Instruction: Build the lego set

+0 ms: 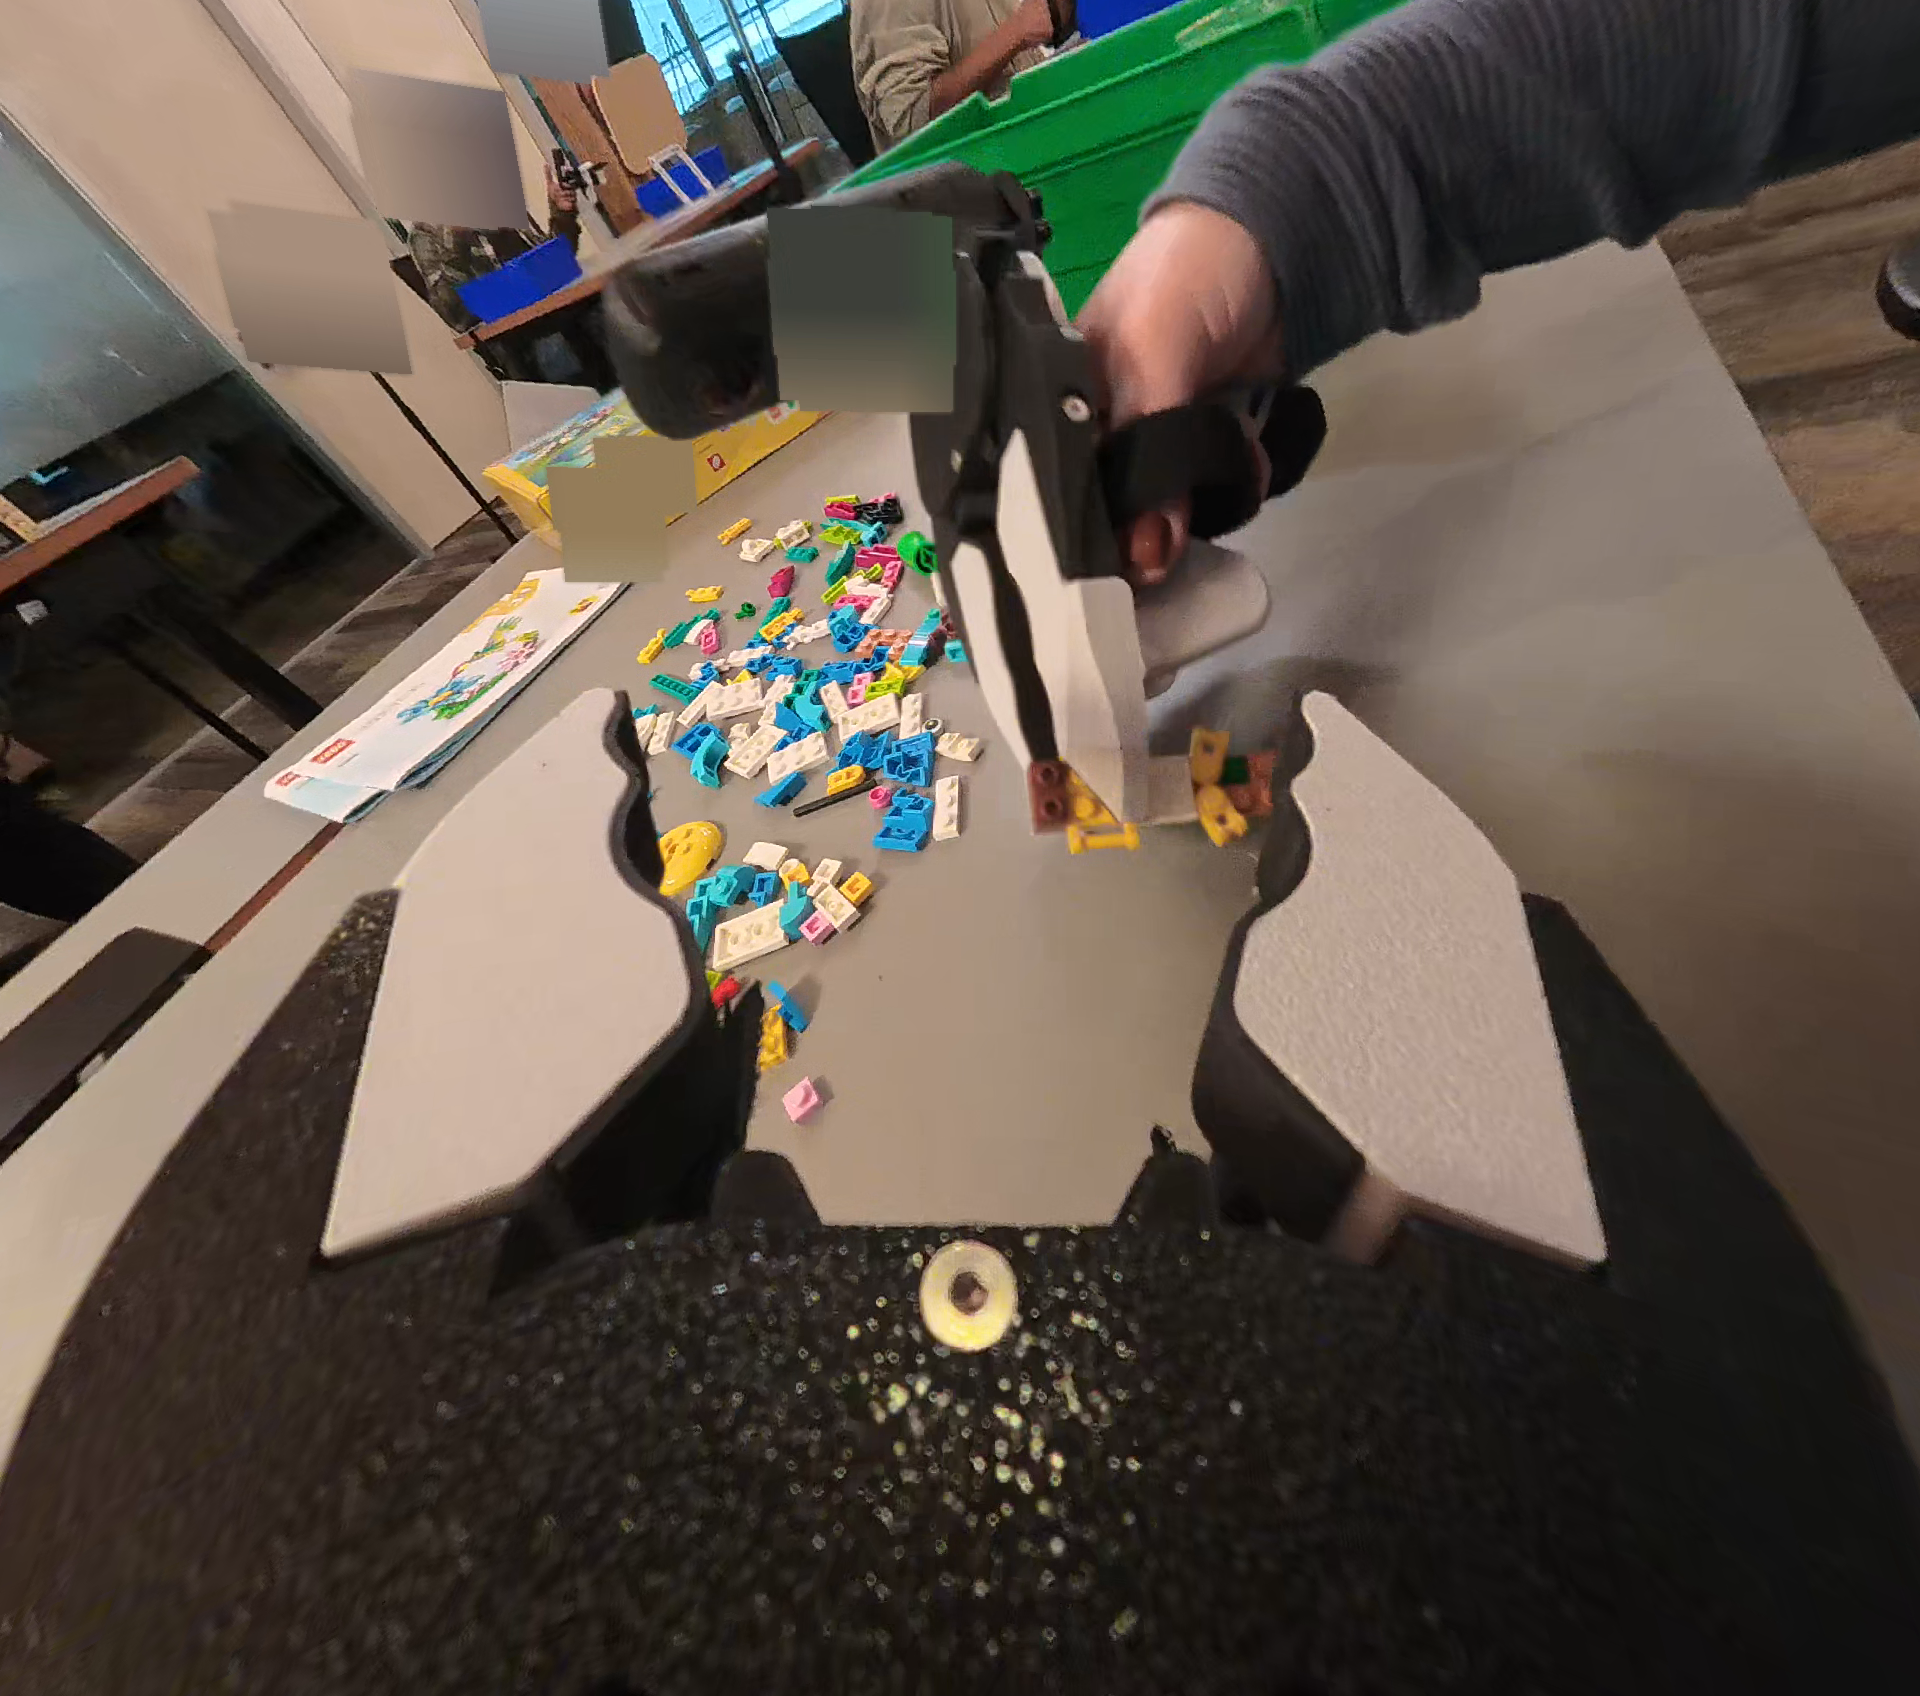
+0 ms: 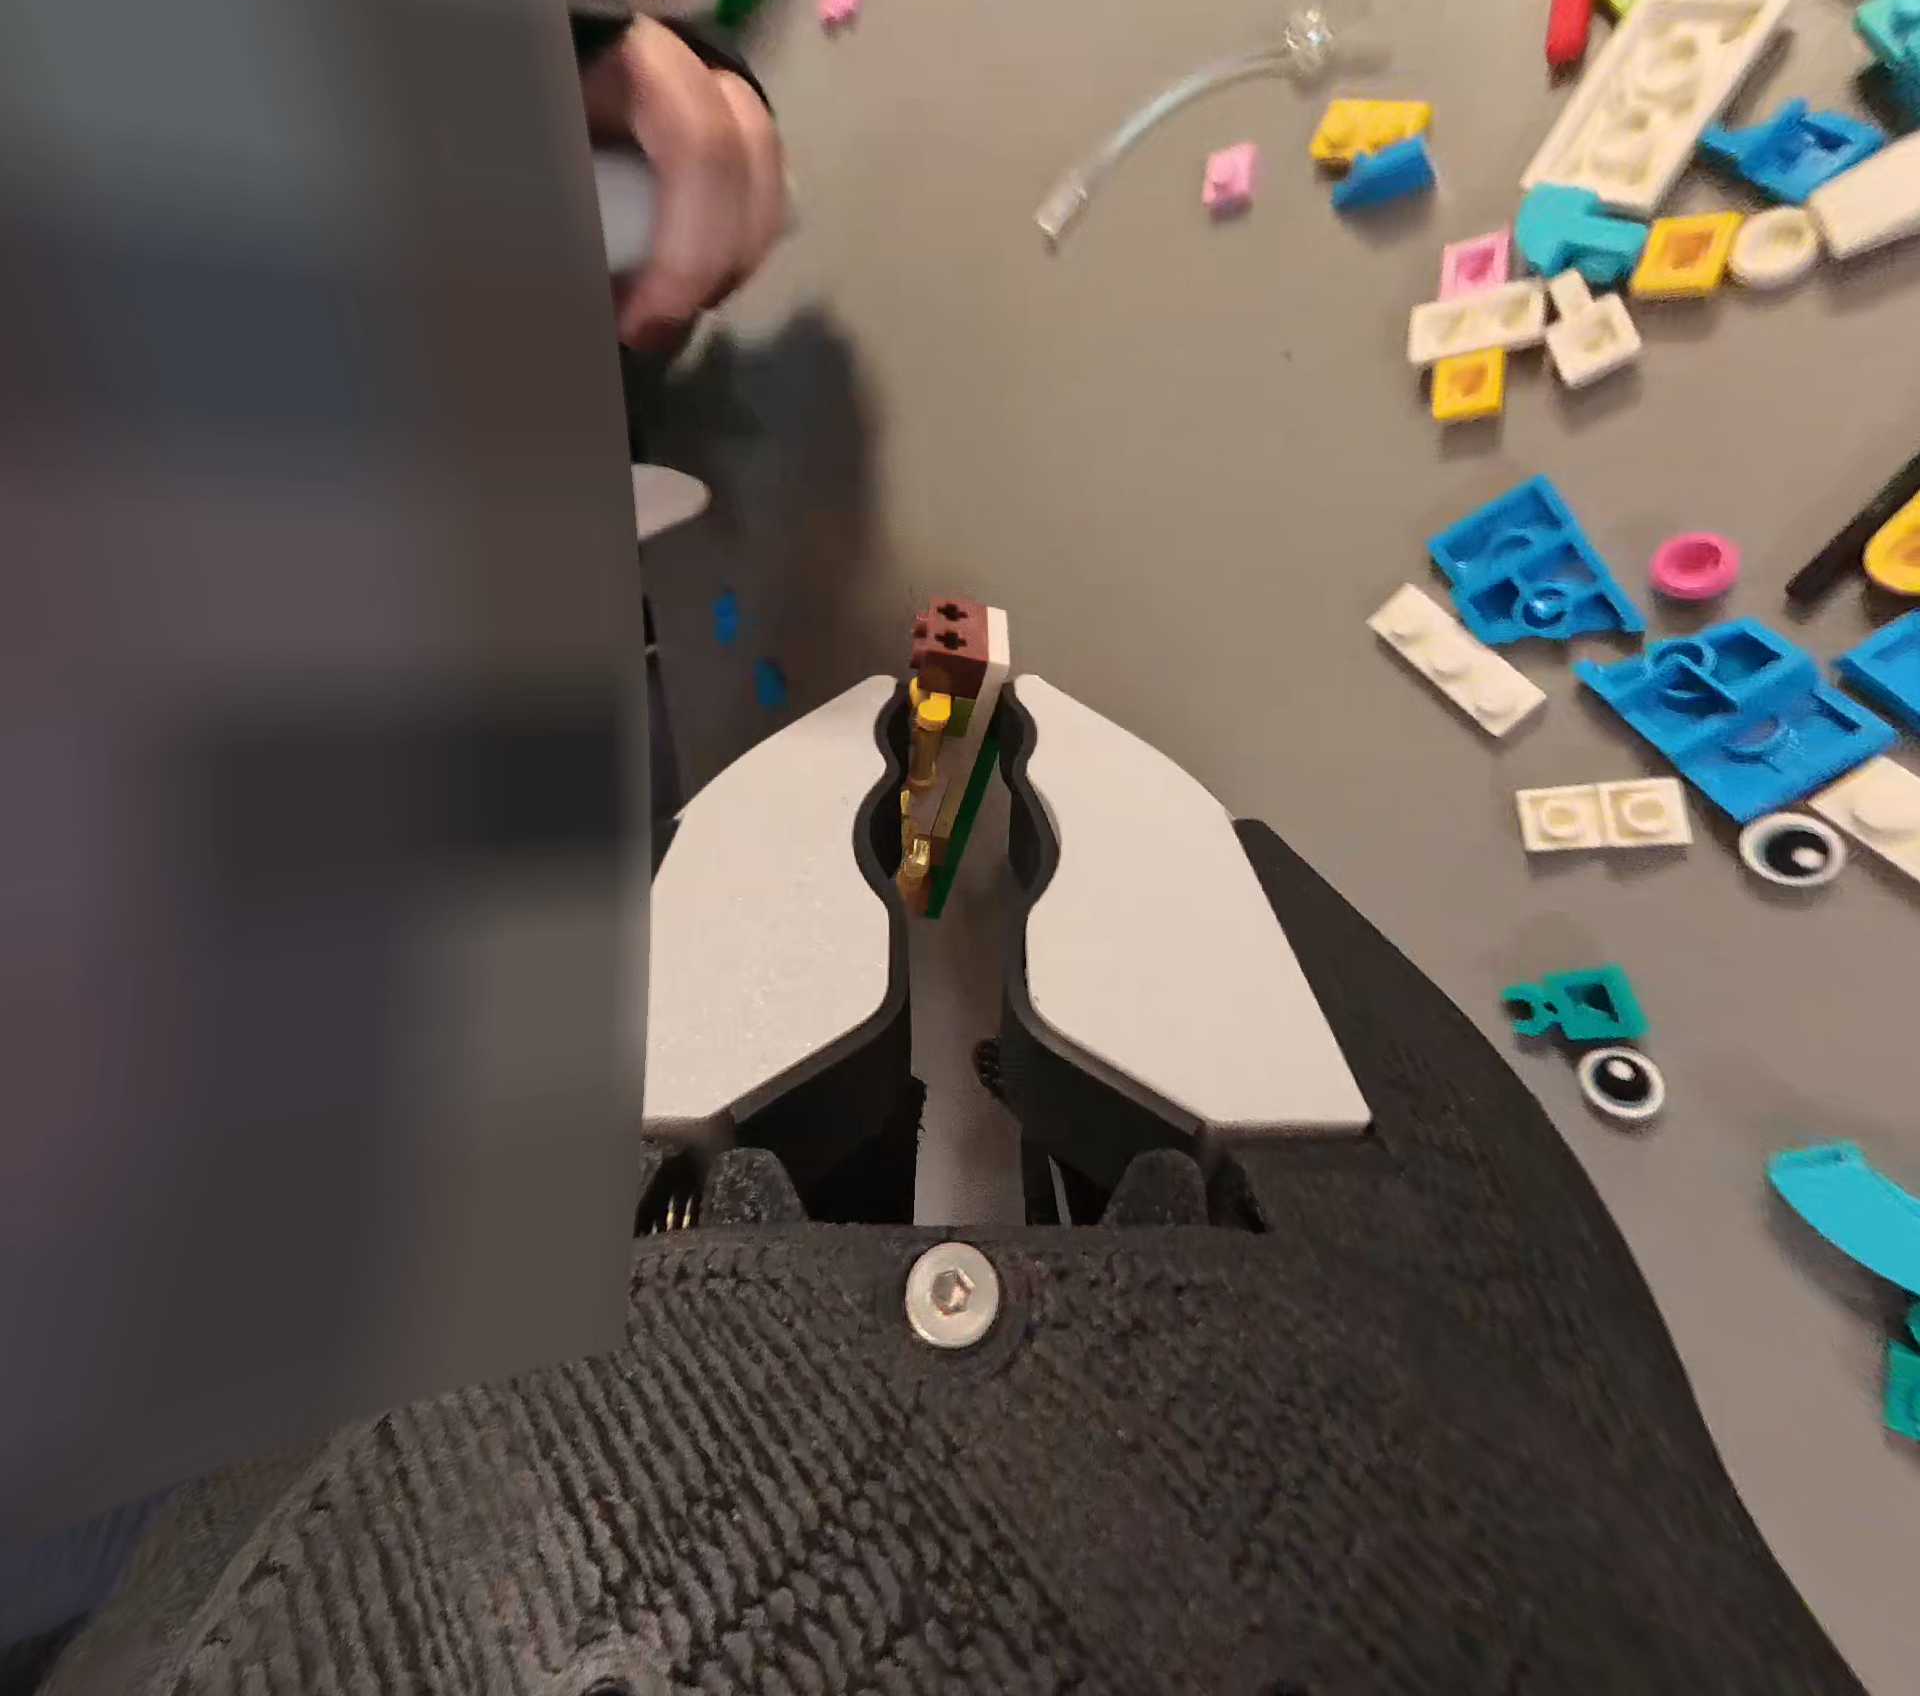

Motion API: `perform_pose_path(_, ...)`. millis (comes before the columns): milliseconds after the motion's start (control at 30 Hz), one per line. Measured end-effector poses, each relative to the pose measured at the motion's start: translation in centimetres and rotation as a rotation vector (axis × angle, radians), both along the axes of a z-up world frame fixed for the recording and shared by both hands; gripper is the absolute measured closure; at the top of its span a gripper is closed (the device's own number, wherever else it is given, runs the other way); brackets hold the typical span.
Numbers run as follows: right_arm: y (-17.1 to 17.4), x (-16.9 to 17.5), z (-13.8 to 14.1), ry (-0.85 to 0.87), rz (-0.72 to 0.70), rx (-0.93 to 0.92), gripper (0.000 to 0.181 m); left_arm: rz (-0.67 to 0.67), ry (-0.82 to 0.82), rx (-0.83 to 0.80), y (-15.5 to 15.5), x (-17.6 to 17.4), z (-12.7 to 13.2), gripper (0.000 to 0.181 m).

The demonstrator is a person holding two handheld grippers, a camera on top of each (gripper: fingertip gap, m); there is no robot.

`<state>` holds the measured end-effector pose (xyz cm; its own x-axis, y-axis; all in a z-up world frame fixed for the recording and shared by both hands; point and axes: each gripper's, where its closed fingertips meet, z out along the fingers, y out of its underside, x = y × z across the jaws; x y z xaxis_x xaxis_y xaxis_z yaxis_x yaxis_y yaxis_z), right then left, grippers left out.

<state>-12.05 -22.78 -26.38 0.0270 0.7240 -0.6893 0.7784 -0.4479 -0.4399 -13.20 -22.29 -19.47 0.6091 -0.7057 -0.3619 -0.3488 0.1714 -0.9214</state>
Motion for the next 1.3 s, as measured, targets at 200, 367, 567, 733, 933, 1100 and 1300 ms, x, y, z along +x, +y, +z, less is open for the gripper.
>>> perform_pose_path(200,1.7,0.5,-1.7,-0.041,-0.044,0.179,0.155,0.043,-0.083,-0.036,0.7,-1.2,0.2,0.07)
perform_pose_path(367,3.4,0.9,-0.7,0.005,-0.122,0.291,0.147,0.162,-0.035,-0.016,2.0,-2.7,-0.4,0.072)
perform_pose_path(567,9.6,1.3,7.0,0.433,-0.438,0.79,0.141,0.325,-0.081,-0.004,3.4,-5.1,-0.4,0.085)
perform_pose_path(733,12.3,3.1,11.6,0.678,-0.698,1.171,0.143,0.394,-0.03,0.049,3.5,-5.2,-0.5,0.099)
perform_pose_path(933,11.9,4.0,11.0,0.738,-0.71,1.447,0.159,0.452,0.041,0.168,3.1,-5.7,0.4,0.137)
perform_pose_path(1100,11.3,4.3,10.0,0.752,-0.645,1.57,0.181,0.284,-0.165,0.207,1.1,-4.7,2.8,0.181)
perform_pose_path(1300,11.2,4.2,9.9,0.773,-0.636,1.54,0.181,0.371,-0.115,0.216,1.7,-5.9,2.3,0.181)
